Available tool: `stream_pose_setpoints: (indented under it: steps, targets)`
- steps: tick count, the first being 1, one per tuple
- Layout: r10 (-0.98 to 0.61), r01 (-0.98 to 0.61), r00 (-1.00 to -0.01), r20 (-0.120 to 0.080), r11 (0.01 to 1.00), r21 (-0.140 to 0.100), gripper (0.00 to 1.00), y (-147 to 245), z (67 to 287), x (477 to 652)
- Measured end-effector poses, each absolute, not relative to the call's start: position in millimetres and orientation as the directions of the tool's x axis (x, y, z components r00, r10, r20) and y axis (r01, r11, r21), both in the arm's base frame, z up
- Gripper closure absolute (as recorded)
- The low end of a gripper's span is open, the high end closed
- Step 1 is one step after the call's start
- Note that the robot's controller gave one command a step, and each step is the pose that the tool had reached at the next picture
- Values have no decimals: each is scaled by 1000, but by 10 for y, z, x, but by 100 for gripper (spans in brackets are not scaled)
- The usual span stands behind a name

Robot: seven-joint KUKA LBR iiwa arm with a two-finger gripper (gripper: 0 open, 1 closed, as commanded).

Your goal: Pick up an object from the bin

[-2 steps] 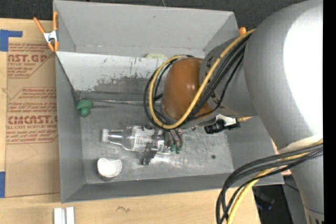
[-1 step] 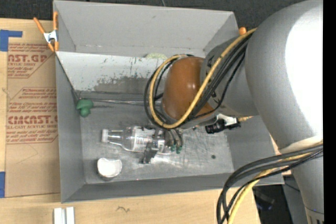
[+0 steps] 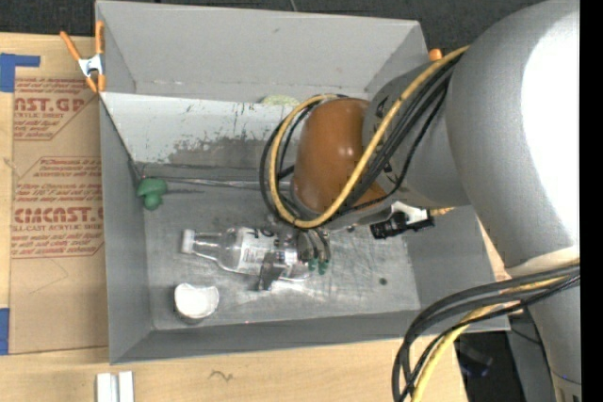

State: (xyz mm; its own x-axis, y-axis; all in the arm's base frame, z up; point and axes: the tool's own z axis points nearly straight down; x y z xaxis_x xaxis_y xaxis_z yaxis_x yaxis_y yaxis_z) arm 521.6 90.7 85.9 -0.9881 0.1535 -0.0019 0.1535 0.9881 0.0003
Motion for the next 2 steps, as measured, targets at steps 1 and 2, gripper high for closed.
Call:
stream_pose_setpoints:
  steps: [1, 2]
  targets:
    - [153, 153, -988, -1, 988, 1, 100, 912, 956, 5212]
    - [153, 153, -988, -1, 988, 1, 100, 913, 1031, 5213]
